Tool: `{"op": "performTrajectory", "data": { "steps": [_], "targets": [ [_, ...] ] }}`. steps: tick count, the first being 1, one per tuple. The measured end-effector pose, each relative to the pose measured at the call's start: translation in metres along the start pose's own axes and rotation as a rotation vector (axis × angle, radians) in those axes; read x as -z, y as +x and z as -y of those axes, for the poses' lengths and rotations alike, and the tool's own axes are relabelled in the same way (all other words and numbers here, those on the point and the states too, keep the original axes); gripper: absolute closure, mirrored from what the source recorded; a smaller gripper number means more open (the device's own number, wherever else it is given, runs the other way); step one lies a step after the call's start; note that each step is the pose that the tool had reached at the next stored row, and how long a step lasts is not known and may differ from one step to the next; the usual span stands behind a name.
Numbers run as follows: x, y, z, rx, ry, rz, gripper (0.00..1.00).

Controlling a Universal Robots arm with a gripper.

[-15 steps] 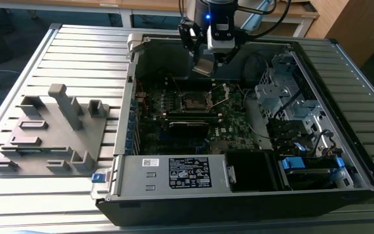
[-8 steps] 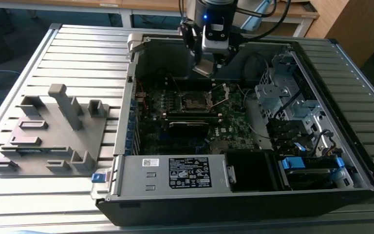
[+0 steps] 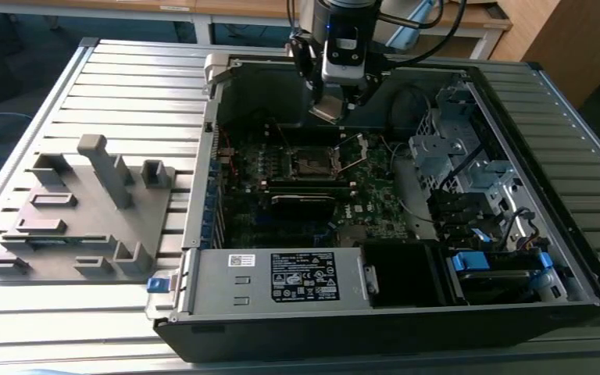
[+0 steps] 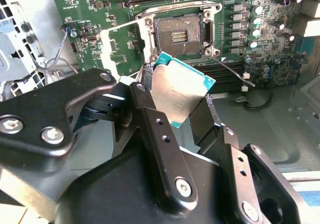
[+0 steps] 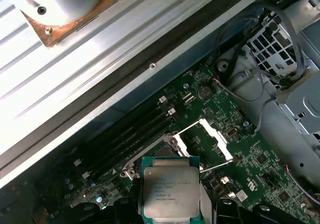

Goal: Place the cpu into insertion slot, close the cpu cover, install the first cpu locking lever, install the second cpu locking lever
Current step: 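Place the cpu into insertion slot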

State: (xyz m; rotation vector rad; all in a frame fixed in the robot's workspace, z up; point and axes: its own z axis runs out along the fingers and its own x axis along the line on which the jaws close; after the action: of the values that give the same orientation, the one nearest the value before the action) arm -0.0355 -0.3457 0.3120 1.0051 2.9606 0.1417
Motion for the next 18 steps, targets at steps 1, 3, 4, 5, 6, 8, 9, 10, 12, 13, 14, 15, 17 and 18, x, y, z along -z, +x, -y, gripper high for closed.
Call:
{"op": "performTrajectory", "data": {
  "steps": [1, 3, 4, 5, 6, 8, 9, 10, 12, 13, 14, 15, 17, 18],
  "targets": [
    [0.0000, 0.0000, 0.0000, 0.000, 0.0000, 0.0000, 0.46],
    [0.0000, 0.0000, 0.0000, -0.002, -0.0001, 0.0003, 0.46],
    [-0.0001, 0.0000, 0.0000, -0.010, -0.0002, 0.0010, 0.46],
    [-0.0002, 0.0000, 0.0000, -0.027, -0.0006, 0.0024, 0.46],
    [-0.0004, 0.0000, 0.0000, -0.045, -0.0009, 0.0040, 0.46],
    [-0.0006, 0.0000, 0.0000, -0.080, -0.0014, 0.0072, 0.46],
    [-0.0007, 0.0000, 0.0001, -0.098, -0.0017, 0.0088, 0.46],
    [-0.0008, 0.0000, 0.0001, -0.116, -0.0021, 0.0105, 0.46],
    [-0.0010, 0.0000, 0.0001, -0.153, -0.0027, 0.0137, 0.46],
    [-0.0011, 0.0000, 0.0001, -0.171, -0.0030, 0.0153, 0.46],
    [-0.0012, 0.0000, 0.0001, -0.189, -0.0034, 0.0169, 0.46],
    [-0.0013, 0.0000, 0.0001, -0.207, -0.0037, 0.0185, 0.46],
    [-0.0015, 0.0000, 0.0001, -0.242, -0.0043, 0.0217, 0.46],
    [-0.0016, 0.0000, 0.0001, -0.260, -0.0047, 0.0234, 0.46]
  ]
}}
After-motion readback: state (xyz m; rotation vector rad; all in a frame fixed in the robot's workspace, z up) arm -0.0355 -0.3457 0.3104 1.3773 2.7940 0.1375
